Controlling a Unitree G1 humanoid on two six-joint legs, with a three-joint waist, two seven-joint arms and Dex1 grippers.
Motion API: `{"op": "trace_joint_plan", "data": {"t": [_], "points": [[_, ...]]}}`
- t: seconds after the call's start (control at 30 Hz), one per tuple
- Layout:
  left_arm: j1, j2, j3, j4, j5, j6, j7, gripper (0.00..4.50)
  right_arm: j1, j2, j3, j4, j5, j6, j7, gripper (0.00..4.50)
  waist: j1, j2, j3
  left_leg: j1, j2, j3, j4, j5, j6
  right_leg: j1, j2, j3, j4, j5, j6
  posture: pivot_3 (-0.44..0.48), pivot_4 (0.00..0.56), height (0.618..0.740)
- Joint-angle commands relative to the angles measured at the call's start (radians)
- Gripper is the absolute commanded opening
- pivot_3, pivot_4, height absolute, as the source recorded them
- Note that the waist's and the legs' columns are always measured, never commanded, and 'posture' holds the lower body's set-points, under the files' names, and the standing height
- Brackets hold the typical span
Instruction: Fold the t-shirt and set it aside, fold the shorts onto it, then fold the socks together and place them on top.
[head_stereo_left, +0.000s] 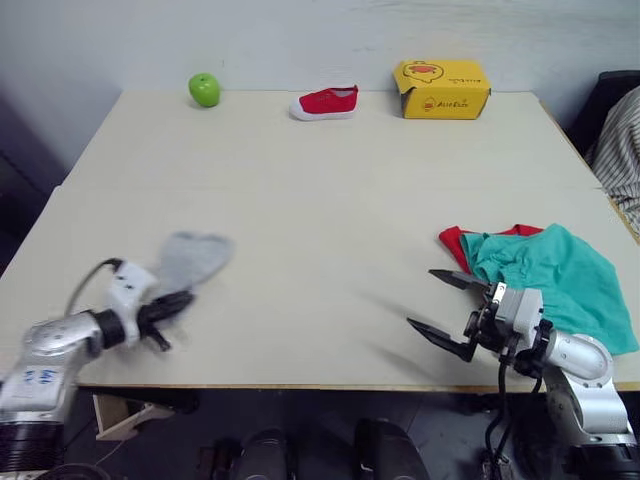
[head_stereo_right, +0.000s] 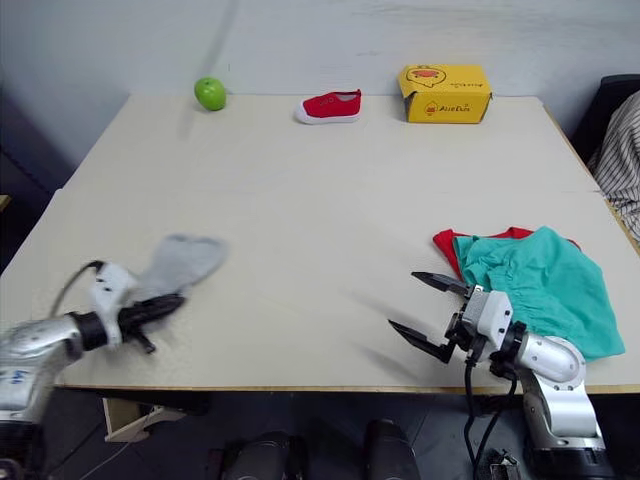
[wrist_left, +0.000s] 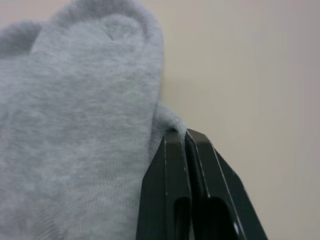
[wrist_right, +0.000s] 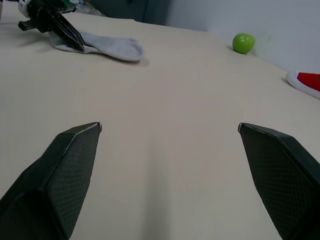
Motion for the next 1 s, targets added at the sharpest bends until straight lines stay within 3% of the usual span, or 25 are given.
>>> {"op": "trace_joint_plan", "data": {"t": [0.03, 0.2, 0.47, 0.7, 0.9, 1.0], "points": [[-0.033, -0.008, -0.073, -0.073, 0.011, -0.108, -0.109, 0.05, 0.013, -0.027, -0.051, -0.042, 0.031, 0.004, 0.005, 4.50, -0.003, 0.000, 0.000, 0.000, 0.000, 0.000, 0.000, 0.001, 0.002, 0.000, 0.001, 0.000, 0.000, 0.000, 0.000, 0.000, 0.150, 0.740], [-0.094, -0.042, -0.215, -0.073, 0.079, -0.211, -0.190, 0.05, 0.034, -0.040, -0.068, -0.067, 0.034, 0.024, -0.005, 4.50, -0.008, 0.000, 0.000, 0.000, 0.002, 0.003, 0.000, 0.002, 0.003, 0.000, 0.004, 0.000, -0.001, 0.000, 0.000, 0.000, 0.150, 0.740], [-0.205, -0.177, -0.391, -0.020, 0.204, -0.300, -0.188, 0.05, 0.074, -0.048, -0.075, -0.164, 0.053, 0.128, -0.045, 4.50, 0.003, -0.001, 0.001, 0.000, -0.001, 0.002, 0.001, 0.002, 0.006, 0.000, 0.004, 0.000, -0.001, 0.001, 0.002, 0.000, 0.150, 0.740], [-0.231, -0.177, -0.410, 0.066, 0.276, -0.464, -0.191, 0.05, 0.110, -0.070, -0.056, -0.255, 0.095, 0.270, -0.060, 4.50, 0.000, -0.001, 0.001, -0.001, 0.000, 0.002, 0.001, 0.002, 0.006, 0.000, 0.003, 0.000, -0.002, 0.001, 0.002, 0.000, 0.150, 0.740], [-0.254, -0.176, -0.369, 0.116, 0.242, -0.528, -0.183, 0.05, 0.124, -0.059, -0.031, -0.310, 0.115, 0.382, -0.088, 4.50, 0.000, -0.001, 0.001, -0.001, 0.001, 0.001, 0.001, 0.003, 0.006, 0.000, 0.002, 0.000, -0.002, 0.001, 0.002, 0.000, 0.150, 0.740], [-0.260, -0.170, -0.349, 0.114, 0.223, -0.529, -0.187, 0.65, 0.133, -0.064, -0.025, -0.347, 0.138, 0.441, -0.108, 4.50, 0.000, -0.001, 0.001, -0.002, 0.001, 0.001, 0.001, 0.003, 0.006, 0.000, 0.002, -0.001, -0.002, 0.001, 0.002, 0.000, 0.150, 0.740]]}}
